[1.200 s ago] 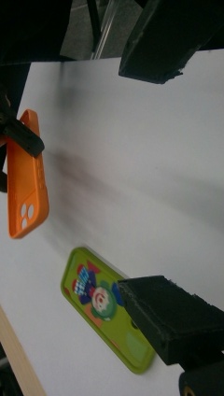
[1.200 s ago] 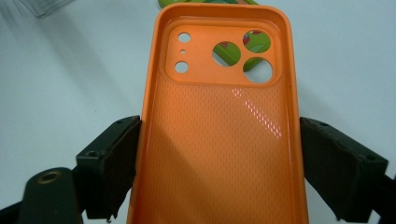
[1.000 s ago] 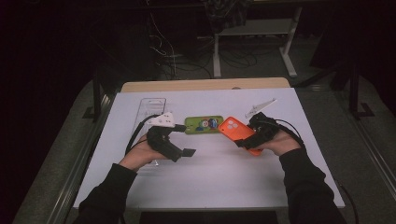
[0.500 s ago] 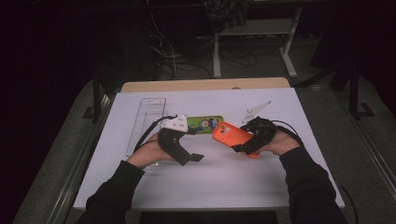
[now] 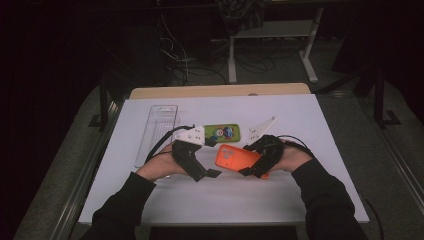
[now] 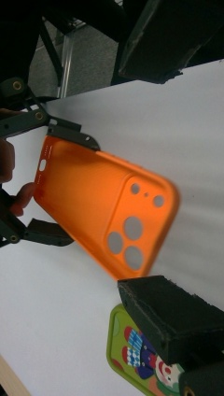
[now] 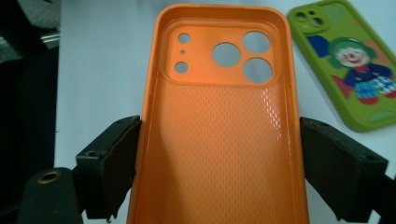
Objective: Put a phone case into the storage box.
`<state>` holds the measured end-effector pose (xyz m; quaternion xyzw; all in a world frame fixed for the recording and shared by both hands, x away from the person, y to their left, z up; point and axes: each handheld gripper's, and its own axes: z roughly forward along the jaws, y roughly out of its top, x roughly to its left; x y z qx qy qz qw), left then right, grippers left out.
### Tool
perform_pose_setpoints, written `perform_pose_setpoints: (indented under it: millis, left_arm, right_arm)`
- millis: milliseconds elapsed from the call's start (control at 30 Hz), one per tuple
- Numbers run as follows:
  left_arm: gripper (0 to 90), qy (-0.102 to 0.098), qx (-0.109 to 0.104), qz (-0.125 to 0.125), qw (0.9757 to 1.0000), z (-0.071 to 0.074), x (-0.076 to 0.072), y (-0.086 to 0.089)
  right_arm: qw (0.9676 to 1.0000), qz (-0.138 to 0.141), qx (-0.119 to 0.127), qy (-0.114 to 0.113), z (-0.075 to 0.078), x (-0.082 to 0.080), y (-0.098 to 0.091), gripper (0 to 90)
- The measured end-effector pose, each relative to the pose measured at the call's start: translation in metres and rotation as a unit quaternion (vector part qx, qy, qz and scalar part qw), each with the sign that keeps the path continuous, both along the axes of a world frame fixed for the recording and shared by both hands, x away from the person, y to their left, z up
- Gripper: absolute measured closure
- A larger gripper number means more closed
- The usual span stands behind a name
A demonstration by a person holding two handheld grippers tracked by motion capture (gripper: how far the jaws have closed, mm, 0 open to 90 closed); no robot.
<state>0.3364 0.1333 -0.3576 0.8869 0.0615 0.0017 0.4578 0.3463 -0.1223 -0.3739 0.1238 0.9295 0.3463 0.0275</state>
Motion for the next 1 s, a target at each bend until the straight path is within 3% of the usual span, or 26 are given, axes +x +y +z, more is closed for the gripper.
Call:
perform_pose_setpoints:
  millis: [133,300,533,700,1000]
  left_arm:
    - [0.8,0.007,0.001,0.001,1.0,-0.002,-0.002,-0.002]
    - [0.8,0.0,0.027,-0.009,0.9996,-0.004,-0.003,-0.003]
    - [0.8,-0.002,0.045,-0.031,0.9985,-0.01,-0.005,-0.005]
    - [0.8,-0.011,0.066,-0.044,0.9968,-0.014,-0.005,-0.007]
    - [0.8,-0.007,0.087,-0.057,0.9945,-0.02,-0.01,-0.013]
  right_arm:
    - [0.9998,0.02,-0.004,0.006,-0.001,-0.004,0.009,14.7]
    - [0.9992,0.037,-0.015,0.005,-0.004,-0.009,0.019,14.7]
    - [0.9977,0.061,-0.026,0.009,-0.006,-0.015,0.028,14.7]
    - [0.9969,0.075,-0.019,0.014,-0.004,-0.018,0.032,14.7]
    - [0.9951,0.097,-0.015,0.005,0.001,-0.024,0.041,14.7]
